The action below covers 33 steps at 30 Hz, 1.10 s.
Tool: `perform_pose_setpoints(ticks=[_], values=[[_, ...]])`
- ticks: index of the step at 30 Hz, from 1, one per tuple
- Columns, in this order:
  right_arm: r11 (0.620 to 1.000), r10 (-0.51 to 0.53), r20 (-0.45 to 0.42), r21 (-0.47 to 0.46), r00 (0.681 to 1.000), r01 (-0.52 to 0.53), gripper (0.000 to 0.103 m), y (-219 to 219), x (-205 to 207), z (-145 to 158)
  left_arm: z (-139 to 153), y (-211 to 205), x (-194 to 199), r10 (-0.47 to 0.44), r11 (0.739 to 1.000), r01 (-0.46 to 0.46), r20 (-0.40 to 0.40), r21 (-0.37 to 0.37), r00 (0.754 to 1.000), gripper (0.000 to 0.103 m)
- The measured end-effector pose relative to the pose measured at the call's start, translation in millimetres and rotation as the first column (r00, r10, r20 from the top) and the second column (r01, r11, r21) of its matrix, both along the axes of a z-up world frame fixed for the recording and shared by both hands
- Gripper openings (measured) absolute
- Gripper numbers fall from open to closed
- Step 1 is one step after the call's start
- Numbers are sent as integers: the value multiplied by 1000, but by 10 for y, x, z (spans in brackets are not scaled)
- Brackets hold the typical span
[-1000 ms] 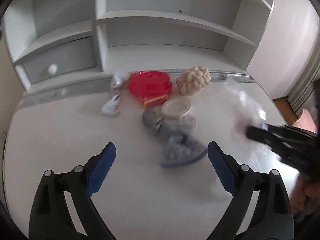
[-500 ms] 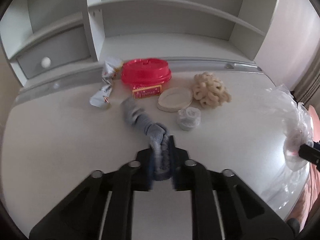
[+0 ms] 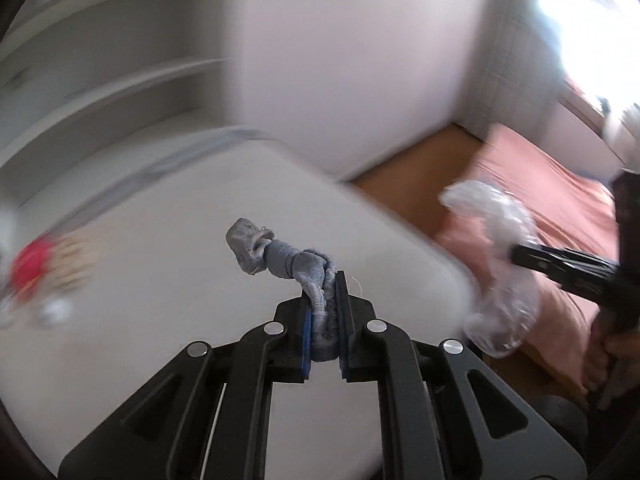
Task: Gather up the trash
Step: 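Drop the plastic bag into the bin with the right tool while the left tool drops the sock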
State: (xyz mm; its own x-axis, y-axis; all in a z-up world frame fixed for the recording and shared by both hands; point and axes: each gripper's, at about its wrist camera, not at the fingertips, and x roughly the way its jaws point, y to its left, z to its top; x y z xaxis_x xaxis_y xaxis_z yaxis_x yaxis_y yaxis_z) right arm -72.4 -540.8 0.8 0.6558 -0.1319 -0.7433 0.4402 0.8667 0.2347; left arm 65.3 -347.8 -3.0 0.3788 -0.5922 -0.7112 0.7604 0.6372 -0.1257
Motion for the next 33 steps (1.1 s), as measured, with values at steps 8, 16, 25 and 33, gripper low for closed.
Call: perform_pose_setpoints(ticks=[8,16,25,33], values=[[958,-275,-114,52,955,282,27,-897,-1103,-602,-256,-1293,-878,-330,944,329,-41,-18,943,9],[891,-377,-316,131,871,434,27,-1369,-1594,-1501,-983,-2136,-1429,-493,859,505,-129,79,860,9],[872,-356,-364,202,861,446,29,-1567,-1743,-1891,-1405,-2514,-1528,-502,838,530,-196,130,842,9],[869,-367,-342,205,865,450,60,-1596,-1741,-1847,-1520,-2644,-1618,-501,833,535,-219,139,837,9]])
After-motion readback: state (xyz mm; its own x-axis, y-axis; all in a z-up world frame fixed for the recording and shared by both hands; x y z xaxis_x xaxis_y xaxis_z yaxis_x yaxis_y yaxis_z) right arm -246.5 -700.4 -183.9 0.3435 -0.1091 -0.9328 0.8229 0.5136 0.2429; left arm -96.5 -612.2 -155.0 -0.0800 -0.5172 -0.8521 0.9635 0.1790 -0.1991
